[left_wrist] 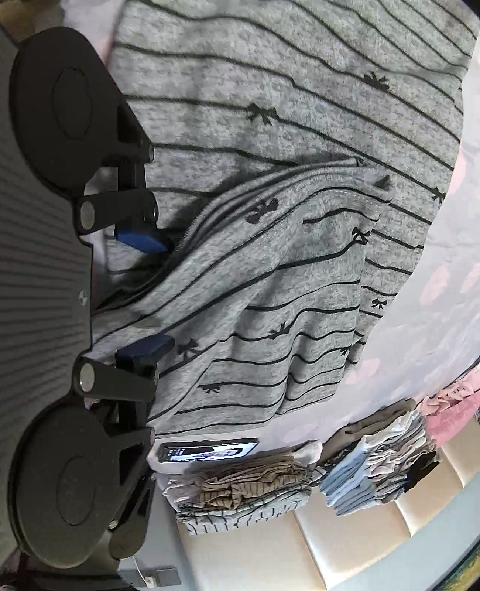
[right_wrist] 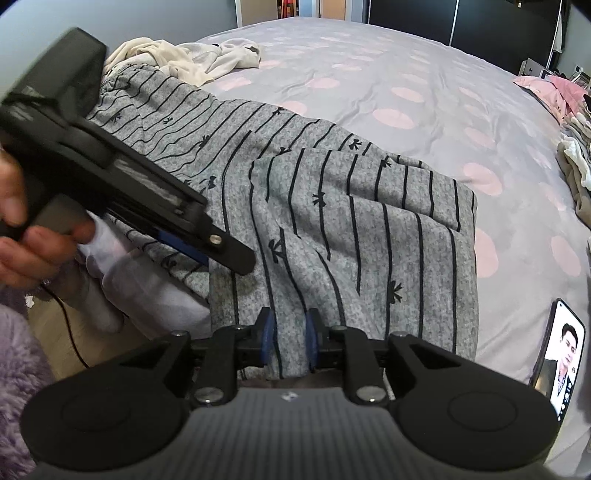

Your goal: Fold clothes

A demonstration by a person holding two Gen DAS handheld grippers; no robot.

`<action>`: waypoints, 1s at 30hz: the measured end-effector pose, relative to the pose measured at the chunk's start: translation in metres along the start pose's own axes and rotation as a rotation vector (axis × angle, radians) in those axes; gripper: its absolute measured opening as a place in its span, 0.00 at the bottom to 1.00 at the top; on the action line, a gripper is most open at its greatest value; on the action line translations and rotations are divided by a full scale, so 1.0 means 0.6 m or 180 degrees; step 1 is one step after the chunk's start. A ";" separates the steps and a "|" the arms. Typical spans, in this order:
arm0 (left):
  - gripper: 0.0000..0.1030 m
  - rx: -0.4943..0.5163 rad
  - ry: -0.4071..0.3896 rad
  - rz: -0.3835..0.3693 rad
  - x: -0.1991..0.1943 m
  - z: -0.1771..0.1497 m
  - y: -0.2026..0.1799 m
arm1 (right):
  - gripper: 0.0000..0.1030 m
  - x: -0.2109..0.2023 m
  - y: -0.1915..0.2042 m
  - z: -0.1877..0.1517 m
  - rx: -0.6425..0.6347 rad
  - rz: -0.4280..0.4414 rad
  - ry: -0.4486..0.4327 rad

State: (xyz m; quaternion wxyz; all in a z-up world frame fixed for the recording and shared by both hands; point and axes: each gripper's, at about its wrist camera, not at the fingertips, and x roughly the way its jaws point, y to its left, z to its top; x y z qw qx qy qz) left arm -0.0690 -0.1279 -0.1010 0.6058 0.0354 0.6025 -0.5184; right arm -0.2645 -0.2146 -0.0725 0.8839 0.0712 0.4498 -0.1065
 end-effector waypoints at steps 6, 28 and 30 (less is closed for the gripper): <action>0.06 0.0239 -0.0205 0.0041 -0.033 0.008 -0.020 | 0.26 -0.013 -0.013 0.000 0.0143 0.0108 -0.0085; 0.16 0.0226 0.0305 0.0429 -0.036 0.007 0.011 | 0.31 0.037 -0.001 0.168 -0.1279 0.0239 0.0344; 0.19 0.0126 0.0371 0.0463 -0.035 0.010 0.020 | 0.31 0.058 0.019 0.185 -0.1712 0.0294 0.0436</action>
